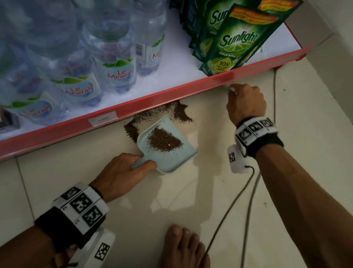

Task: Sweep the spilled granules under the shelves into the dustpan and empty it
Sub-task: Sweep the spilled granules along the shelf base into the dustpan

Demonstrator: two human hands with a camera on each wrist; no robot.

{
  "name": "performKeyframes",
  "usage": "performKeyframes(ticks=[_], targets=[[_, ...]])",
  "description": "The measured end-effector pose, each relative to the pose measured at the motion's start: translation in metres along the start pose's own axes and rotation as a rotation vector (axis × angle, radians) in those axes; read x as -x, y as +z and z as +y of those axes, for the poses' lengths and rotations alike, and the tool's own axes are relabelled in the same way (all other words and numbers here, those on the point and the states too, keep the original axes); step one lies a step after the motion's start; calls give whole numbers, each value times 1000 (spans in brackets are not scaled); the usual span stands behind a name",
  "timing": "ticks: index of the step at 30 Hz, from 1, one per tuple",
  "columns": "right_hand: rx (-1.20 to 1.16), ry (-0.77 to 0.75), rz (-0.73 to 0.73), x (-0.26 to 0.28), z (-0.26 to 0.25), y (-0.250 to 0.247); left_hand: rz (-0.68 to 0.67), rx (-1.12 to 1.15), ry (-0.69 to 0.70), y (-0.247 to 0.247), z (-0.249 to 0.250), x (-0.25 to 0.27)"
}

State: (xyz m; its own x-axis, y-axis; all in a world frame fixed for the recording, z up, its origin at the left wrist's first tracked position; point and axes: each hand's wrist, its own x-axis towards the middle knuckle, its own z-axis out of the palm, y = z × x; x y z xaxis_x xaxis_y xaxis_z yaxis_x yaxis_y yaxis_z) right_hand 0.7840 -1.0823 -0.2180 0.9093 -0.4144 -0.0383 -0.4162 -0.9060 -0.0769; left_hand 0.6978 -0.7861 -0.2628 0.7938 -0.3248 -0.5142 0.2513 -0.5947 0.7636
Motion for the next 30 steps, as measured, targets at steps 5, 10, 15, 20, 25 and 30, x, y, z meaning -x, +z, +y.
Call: performKeyframes(ticks=[5, 10, 15, 20, 25, 30], targets=[[-172, -377, -139, 13, -34, 17, 11, -4, -53, -4, -9, 5], [-250, -838, -234, 50, -41, 5, 33, 12, -103, -9, -17, 12], [-243, -647, 5, 48, -8, -2, 25, 35, -120, -9, -22, 21], [-45, -294, -17, 31, -11, 8, 18, 31, -125, -5, -23, 25], [-183, -541, -168, 64, -39, 12, 32, 46, -131, -6, -23, 26], [-261, -577, 6, 75, -34, 0, 42, 48, -143, -8, -25, 28]])
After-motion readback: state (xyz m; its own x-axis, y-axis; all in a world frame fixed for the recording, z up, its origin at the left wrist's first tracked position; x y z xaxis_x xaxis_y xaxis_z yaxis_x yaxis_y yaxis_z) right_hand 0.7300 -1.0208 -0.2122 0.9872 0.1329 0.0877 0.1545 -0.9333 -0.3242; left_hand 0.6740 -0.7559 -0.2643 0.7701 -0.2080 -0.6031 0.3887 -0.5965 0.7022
